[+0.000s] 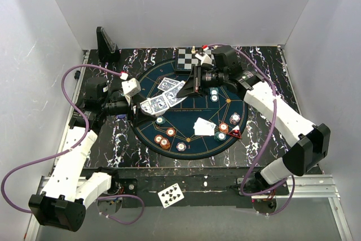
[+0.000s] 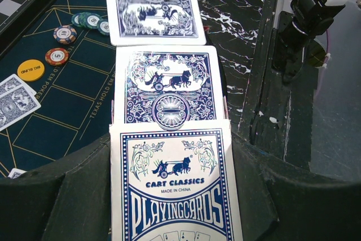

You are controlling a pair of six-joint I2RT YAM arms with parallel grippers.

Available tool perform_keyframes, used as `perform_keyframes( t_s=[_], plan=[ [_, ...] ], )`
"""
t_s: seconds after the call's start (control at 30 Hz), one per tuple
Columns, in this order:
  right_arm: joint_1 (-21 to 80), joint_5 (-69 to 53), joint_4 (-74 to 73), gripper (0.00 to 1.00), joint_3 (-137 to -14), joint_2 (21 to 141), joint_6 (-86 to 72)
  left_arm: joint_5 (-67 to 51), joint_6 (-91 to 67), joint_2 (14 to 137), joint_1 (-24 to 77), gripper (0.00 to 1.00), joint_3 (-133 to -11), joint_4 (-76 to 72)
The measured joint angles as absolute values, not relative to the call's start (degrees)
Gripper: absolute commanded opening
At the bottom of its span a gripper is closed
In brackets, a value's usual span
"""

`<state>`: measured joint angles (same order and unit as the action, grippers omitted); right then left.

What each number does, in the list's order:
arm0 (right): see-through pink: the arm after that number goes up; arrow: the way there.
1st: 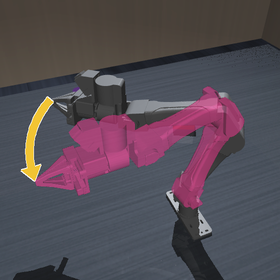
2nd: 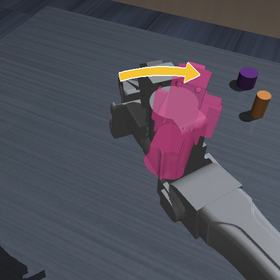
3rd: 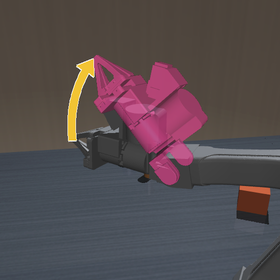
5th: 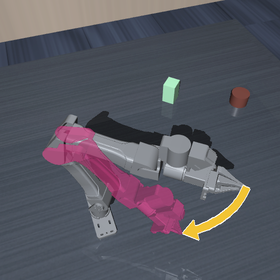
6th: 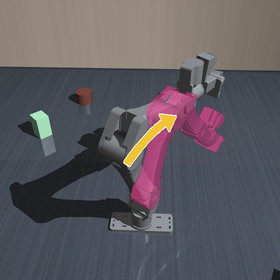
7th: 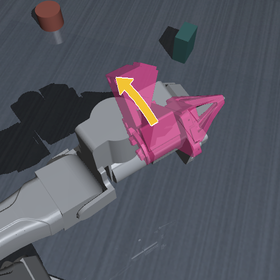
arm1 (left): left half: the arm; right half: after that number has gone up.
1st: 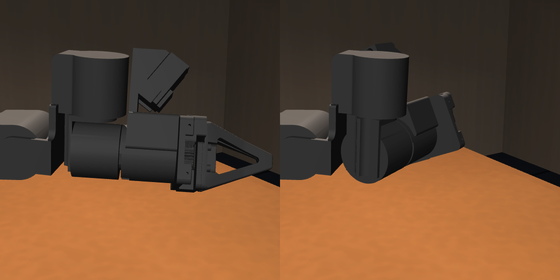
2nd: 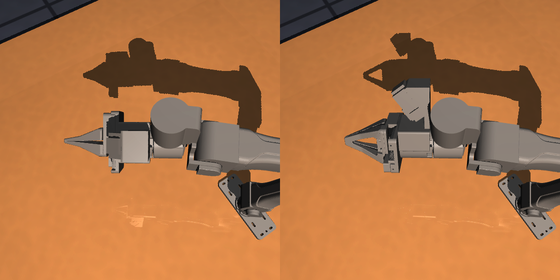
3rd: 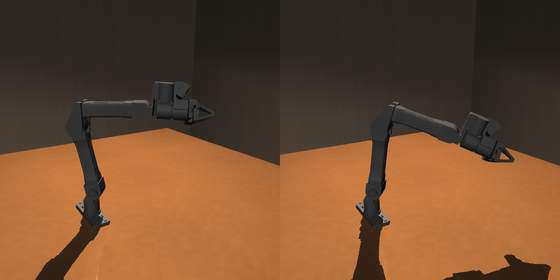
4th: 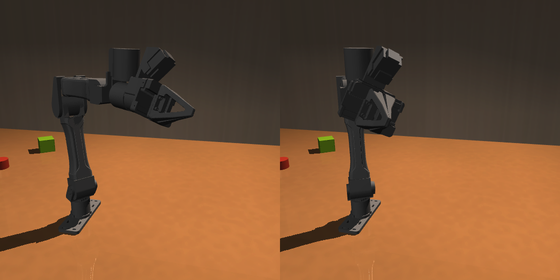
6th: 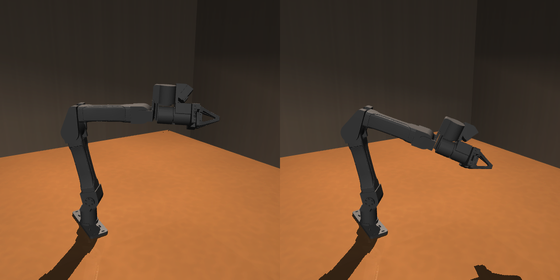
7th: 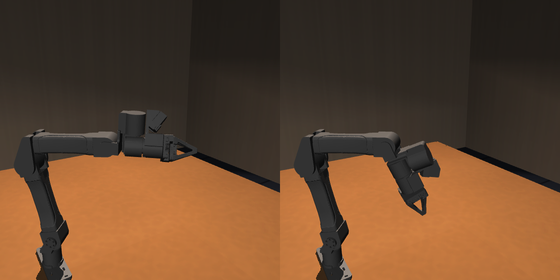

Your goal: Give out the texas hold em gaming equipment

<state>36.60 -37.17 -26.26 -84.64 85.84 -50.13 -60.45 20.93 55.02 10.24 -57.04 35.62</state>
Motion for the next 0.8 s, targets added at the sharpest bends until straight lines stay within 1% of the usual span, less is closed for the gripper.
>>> perform_keyframes(
  t_s=[0.3,0.37,0.47,0.53,0.63,0.73,0.8],
  plan=[
    [33.6,-33.9,-33.9,0.13,-90.7,85.3,-44.9,-60.4,20.9,55.0,10.2,0.0,-57.0,35.9],
    [33.3,-32.9,-35.1,0.11,-92.1,85.3,-43.2,-60.4,21.0,54.8,10.2,0.0,-57.0,36.1],
    [33.1,-31.0,-36.8,0.01,-93.5,85.3,-40.3,-60.4,21.1,54.4,10.2,0.0,-57.0,37.0],
    [33.1,-29.3,-37.3,0.01,-93.7,85.7,-38.4,-60.4,21.1,54.0,10.2,0.0,-57.0,37.7],
    [33.1,-26.5,-37.6,0.01,-93.7,88.2,-35.6,-60.3,21.1,53.2,10.2,0.0,-57.2,38.9],
    [33.3,-22.8,-38.2,0.01,-94.0,93.5,-32.5,-60.0,21.0,53.0,10.2,0.0,-58.0,40.4],
    [33.8,-18.2,-40.0,0.01,-95.4,97.8,-29.7,-59.8,21.1,53.0,10.2,0.0,-58.8,41.4]
  ],
)
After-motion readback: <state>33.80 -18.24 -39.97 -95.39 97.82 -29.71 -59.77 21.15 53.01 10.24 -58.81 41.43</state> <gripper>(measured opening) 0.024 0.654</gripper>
